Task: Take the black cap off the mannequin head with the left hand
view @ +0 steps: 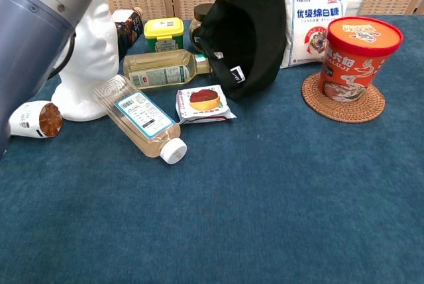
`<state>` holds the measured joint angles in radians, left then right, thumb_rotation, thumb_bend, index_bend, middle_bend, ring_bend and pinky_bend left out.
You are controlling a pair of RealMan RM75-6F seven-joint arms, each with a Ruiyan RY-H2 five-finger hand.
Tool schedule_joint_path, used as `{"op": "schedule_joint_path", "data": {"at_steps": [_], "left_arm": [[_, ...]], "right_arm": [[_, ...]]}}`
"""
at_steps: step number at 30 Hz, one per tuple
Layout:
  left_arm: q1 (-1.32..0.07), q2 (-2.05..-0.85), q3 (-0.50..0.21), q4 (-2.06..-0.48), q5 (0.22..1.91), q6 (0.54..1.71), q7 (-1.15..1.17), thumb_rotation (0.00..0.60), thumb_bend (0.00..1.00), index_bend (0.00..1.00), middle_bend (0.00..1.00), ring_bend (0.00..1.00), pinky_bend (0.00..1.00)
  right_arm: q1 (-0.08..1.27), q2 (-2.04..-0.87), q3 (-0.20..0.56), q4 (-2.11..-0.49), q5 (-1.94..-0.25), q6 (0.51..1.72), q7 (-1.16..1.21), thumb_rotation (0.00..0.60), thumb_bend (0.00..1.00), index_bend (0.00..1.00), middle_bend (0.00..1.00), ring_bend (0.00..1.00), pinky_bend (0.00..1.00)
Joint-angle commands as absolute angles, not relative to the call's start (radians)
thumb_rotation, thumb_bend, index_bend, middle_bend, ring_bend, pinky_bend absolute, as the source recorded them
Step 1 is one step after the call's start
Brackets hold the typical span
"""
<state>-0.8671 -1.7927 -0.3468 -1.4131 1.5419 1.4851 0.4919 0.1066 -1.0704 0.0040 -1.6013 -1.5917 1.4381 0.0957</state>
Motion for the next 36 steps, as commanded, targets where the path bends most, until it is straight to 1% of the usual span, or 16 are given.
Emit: {"op": "schedule_joint_path", "data": {"at_steps": [1, 4, 5, 10, 13, 16, 20, 24, 27, 33, 36], "left_arm": [[-0.823, -1.723, -0.366, -1.52, 1.525, 1.51, 0.49, 0.6, 0.0, 0.02, 0.0, 0.0, 0.2], [-0.806, -1.689, -0.386, -1.572, 1.522, 1.53, 0.488, 0.6, 0.0, 0.02, 0.0, 0.0, 0.2], [-0.789, -1.659, -0.412, -1.609, 1.517, 1.556, 0.481, 0.6, 0.0, 0.02, 0.0, 0.0, 0.2], [-0.719, -1.523, -0.453, -1.742, 1.478, 1.578, 0.458, 0.6, 0.0, 0.02, 0.0, 0.0, 0.19], [-0.655, -1.429, -0.464, -1.79, 1.462, 1.603, 0.415, 0.6, 0.0, 0.02, 0.0, 0.0, 0.18], [-0.556, -1.321, -0.454, -1.826, 1.43, 1.638, 0.341, 0.6, 0.0, 0.02, 0.0, 0.0, 0.17], [-0.449, -1.214, -0.426, -1.864, 1.362, 1.644, 0.248, 0.6, 0.0, 0.02, 0.0, 0.0, 0.14], [-0.309, -1.076, -0.362, -1.913, 1.23, 1.593, 0.126, 0.6, 0.0, 0.03, 0.0, 0.0, 0.1], [-0.225, -1.008, -0.31, -1.909, 1.207, 1.565, -0.002, 0.6, 0.0, 0.03, 0.0, 0.0, 0.09], [-0.132, -0.987, -0.208, -1.818, 1.222, 1.494, -0.207, 0.6, 0.0, 0.03, 0.0, 0.0, 0.09], [-0.123, -1.019, -0.181, -1.75, 1.26, 1.486, -0.239, 0.6, 0.0, 0.03, 0.0, 0.0, 0.09]], "right_arm": [[0.107, -1.072, 0.003, -1.602, -1.591, 1.437, 0.093, 0.6, 0.0, 0.01, 0.0, 0.0, 0.0], [0.107, -1.072, 0.003, -1.603, -1.593, 1.437, 0.091, 0.6, 0.0, 0.01, 0.0, 0.0, 0.0], [0.107, -1.073, 0.002, -1.604, -1.595, 1.437, 0.088, 0.6, 0.0, 0.01, 0.0, 0.0, 0.0], [0.105, -1.072, 0.0, -1.607, -1.598, 1.442, 0.087, 0.6, 0.0, 0.01, 0.0, 0.0, 0.0], [0.103, -1.07, 0.0, -1.609, -1.601, 1.449, 0.088, 0.6, 0.0, 0.01, 0.0, 0.0, 0.0], [0.102, -1.07, 0.0, -1.61, -1.603, 1.452, 0.087, 0.6, 0.0, 0.01, 0.0, 0.0, 0.0], [0.103, -1.07, 0.003, -1.616, -1.601, 1.453, 0.082, 0.6, 0.0, 0.01, 0.0, 0.0, 0.0], [0.101, -1.068, 0.01, -1.634, -1.603, 1.467, 0.066, 0.6, 0.0, 0.01, 0.0, 0.0, 0.0], [0.097, -1.069, 0.012, -1.642, -1.6, 1.474, 0.048, 0.6, 0.0, 0.01, 0.0, 0.0, 0.0], [0.087, -1.079, 0.019, -1.636, -1.601, 1.501, 0.016, 0.6, 0.0, 0.02, 0.0, 0.0, 0.0], [0.084, -1.079, 0.019, -1.634, -1.607, 1.508, 0.016, 0.6, 0.0, 0.03, 0.0, 0.0, 0.0]]}}
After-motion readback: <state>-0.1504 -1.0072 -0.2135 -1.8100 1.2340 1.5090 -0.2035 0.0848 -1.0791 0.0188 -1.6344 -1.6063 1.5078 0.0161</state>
